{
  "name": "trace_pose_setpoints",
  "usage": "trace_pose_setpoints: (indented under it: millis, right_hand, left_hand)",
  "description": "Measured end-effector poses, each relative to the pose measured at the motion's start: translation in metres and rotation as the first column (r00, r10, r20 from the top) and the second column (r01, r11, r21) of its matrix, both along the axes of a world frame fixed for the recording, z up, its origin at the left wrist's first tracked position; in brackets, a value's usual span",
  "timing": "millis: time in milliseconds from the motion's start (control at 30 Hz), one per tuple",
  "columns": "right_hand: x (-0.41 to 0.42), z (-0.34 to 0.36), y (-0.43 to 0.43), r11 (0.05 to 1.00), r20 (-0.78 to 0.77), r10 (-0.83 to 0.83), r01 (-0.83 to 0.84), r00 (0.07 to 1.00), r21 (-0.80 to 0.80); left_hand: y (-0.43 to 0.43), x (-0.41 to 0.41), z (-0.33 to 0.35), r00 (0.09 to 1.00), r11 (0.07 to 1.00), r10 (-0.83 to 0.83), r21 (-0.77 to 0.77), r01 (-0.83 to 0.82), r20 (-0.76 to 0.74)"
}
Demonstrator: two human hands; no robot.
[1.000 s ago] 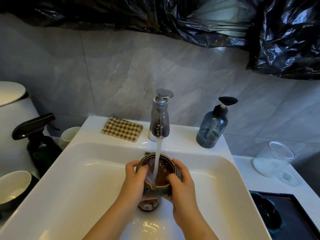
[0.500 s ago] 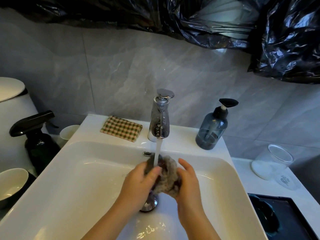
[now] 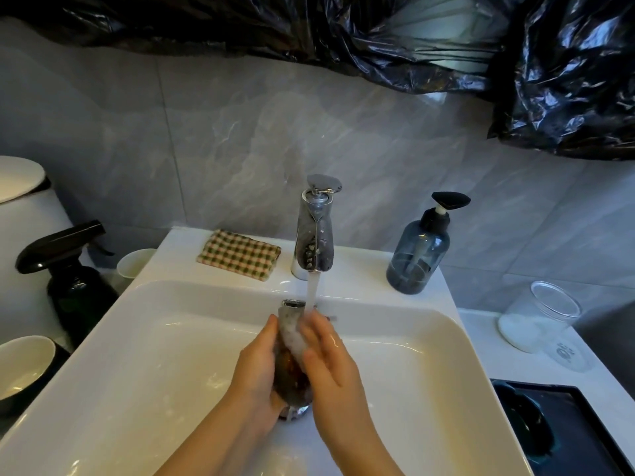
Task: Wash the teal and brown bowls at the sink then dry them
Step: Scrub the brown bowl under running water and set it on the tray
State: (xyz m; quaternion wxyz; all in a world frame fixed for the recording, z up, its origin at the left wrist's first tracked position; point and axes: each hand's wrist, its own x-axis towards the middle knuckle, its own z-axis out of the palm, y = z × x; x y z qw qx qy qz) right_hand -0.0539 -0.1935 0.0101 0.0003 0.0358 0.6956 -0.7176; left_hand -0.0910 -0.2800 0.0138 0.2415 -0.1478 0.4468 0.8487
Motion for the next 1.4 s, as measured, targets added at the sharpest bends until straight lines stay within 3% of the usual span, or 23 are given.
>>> trace_pose_setpoints:
  millis: [133, 233, 367, 433, 533, 667, 767, 833, 967, 1133, 1200, 1300, 1400]
  right_hand:
    - [-0.009, -0.009, -0.001, 0.928, -0.150, -0.120, 0.165, 0.981, 0.333]
    - [-0.017, -0.016, -0.005, 0.904, -0.074, -0.244, 0.255, 0.967, 0.345]
    - [-0.011, -0.015, -0.007, 0.981, -0.022, -0.152, 0.153, 0.988, 0.118]
    - [-0.005, -0.009, -0.011, 0.976, -0.074, -0.089, 0.102, 0.993, 0.194]
    - [-0.014, -0.011, -0.014, 0.951, -0.091, -0.143, 0.163, 0.985, 0.263]
    - [-0.022, -0.019, -0.011, 0.950, -0.038, -0.205, 0.208, 0.978, 0.235]
    - [-0.008, -0.014, -0.021, 0.862, -0.154, -0.017, 0.092, 0.988, 0.498]
    - [-0.008, -0.015, -0.024, 0.825, -0.212, 0.007, 0.113, 0.977, 0.553]
    - [-0.023, -0.016, -0.014, 0.934, -0.038, -0.244, 0.246, 0.969, 0.260]
    - [-0.018, -0.015, 0.002, 0.958, 0.152, -0.285, 0.274, 0.947, 0.087]
    - [-0.014, -0.014, -0.004, 0.939, 0.069, -0.257, 0.232, 0.964, 0.253]
    - [-0.008, -0.014, -0.015, 0.840, -0.079, -0.096, 0.124, 0.992, 0.529]
    - [-0.011, -0.012, -0.015, 0.858, -0.143, -0.092, 0.151, 0.985, 0.491]
  left_hand:
    - [-0.003, -0.006, -0.013, 0.997, 1.000, 0.000, 0.021, -0.002, 0.082]
    - [0.001, -0.004, -0.013, 0.995, 0.999, -0.033, -0.011, 0.034, 0.098]
    - [-0.001, -0.009, -0.016, 0.992, 1.000, -0.006, -0.016, 0.008, 0.128]
    - [-0.005, -0.010, -0.016, 0.992, 1.000, 0.003, 0.001, -0.004, 0.126]
    - [-0.003, -0.007, -0.012, 0.996, 1.000, -0.006, 0.001, 0.006, 0.085]
    - [0.002, -0.003, -0.011, 0.998, 0.999, 0.003, -0.044, 0.000, 0.068]
    - [0.000, -0.008, -0.013, 0.997, 0.999, 0.035, -0.016, -0.034, 0.073]
    - [-0.003, -0.009, -0.013, 0.998, 0.999, 0.035, 0.007, -0.035, 0.051]
    - [-0.003, -0.007, -0.014, 0.998, 0.999, 0.010, -0.045, -0.007, 0.069]
    - [-0.005, -0.009, -0.009, 0.989, 1.000, -0.017, -0.004, 0.018, 0.148]
    - [-0.004, -0.009, -0.008, 0.989, 0.999, 0.020, 0.023, -0.023, 0.148]
    - [-0.002, -0.006, -0.006, 0.992, 0.996, 0.093, -0.012, -0.092, 0.087]
    - [-0.002, -0.005, 0.000, 0.998, 0.998, 0.055, -0.044, -0.054, 0.039]
